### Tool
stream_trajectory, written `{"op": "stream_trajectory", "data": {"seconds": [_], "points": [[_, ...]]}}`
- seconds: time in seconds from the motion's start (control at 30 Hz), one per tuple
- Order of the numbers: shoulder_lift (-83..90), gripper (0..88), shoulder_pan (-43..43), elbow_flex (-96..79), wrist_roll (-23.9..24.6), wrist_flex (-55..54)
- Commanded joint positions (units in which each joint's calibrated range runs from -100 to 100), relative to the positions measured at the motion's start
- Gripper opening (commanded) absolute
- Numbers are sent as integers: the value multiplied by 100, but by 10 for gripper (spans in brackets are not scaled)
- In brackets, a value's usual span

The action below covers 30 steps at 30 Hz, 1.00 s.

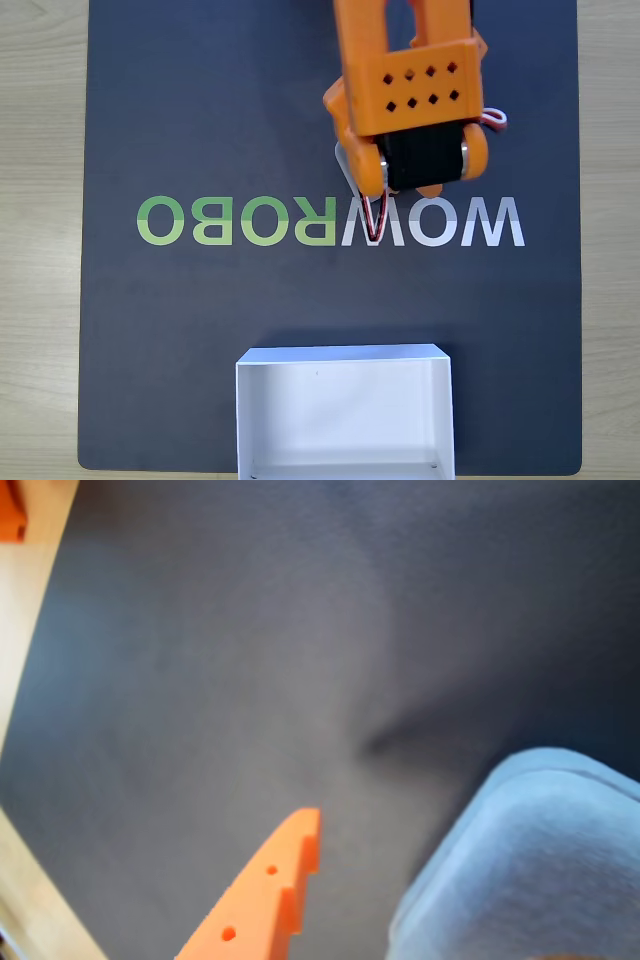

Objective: Grab the usb to bin

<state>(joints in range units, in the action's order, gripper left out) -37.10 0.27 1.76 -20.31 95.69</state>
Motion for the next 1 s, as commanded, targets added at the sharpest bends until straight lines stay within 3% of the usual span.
{"op": "stream_trajectory", "data": {"seconds": [0.0, 0.2, 0.6, 0.97], "points": [[-118, 523, 150, 420, -19, 29], [-432, 481, 293, 1107, -19, 56], [-559, 24, 293, 1260, 23, -241], [-491, 9, 361, 1549, 18, -512]]}}
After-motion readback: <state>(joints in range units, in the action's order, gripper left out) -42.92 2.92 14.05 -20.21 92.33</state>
